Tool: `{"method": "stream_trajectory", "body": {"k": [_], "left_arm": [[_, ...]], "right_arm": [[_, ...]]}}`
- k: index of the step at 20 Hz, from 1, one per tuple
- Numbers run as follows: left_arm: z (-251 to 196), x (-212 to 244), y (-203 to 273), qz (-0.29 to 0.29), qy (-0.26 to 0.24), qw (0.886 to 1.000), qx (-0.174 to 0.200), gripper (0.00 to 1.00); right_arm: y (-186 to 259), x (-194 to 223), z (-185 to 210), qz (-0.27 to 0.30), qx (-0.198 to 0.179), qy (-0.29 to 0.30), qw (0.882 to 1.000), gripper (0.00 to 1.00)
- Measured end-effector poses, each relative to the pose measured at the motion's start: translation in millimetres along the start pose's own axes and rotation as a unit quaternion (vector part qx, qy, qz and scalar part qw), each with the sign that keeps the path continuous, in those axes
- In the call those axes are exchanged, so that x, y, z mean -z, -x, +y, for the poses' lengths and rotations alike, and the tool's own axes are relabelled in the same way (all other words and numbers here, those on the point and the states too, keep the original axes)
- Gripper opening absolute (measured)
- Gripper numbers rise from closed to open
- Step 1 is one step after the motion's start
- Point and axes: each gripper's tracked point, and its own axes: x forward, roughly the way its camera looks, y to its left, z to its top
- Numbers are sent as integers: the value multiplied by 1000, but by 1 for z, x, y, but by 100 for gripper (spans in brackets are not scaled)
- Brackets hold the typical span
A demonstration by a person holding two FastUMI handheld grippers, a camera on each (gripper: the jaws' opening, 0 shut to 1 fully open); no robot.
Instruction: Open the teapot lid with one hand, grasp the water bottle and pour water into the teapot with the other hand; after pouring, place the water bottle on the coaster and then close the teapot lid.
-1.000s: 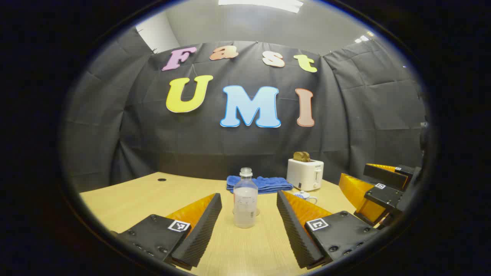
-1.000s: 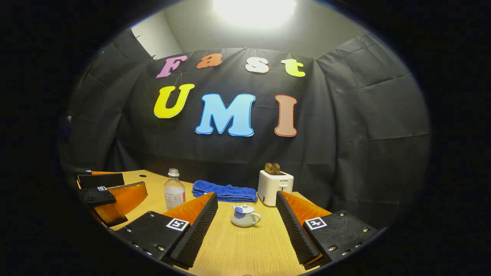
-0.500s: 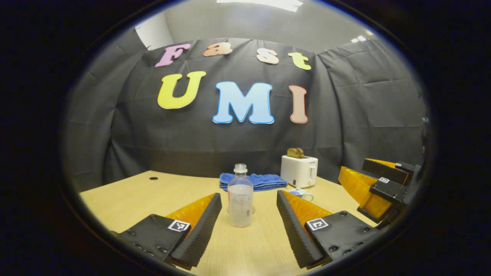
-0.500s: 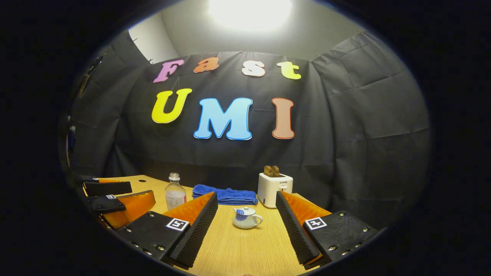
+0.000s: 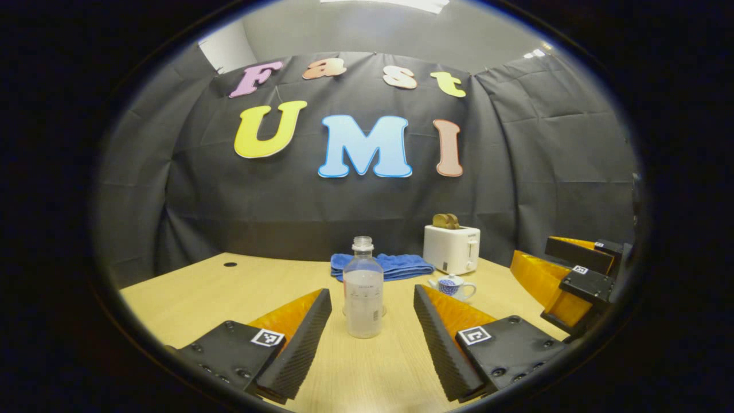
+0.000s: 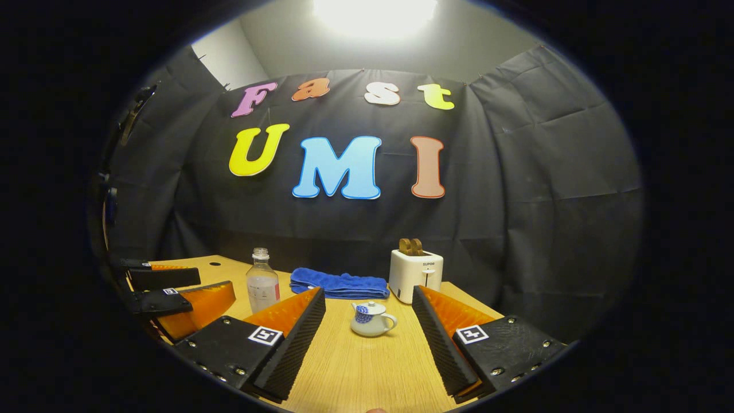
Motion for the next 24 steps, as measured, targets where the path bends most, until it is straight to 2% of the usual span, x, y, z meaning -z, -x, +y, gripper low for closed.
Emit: {"method": "stream_trajectory", "body": {"k": [7, 15, 21, 24], "left_arm": [[4, 13, -27, 10, 0, 1000, 8, 99], [26, 42, -74, 45, -15, 999, 6, 99], [30, 52, -106, 41, -24, 999, 18, 99], [28, 58, -118, 44, -25, 998, 25, 100]], "right_arm": [[-32, 3, -6, 6, 16, 19, 1000, 94], [-108, 21, 4, 53, 9, 10, 999, 94], [-173, 53, -4, 76, 24, 19, 997, 94], [-195, 75, -1, 94, 26, 3, 995, 94]]}}
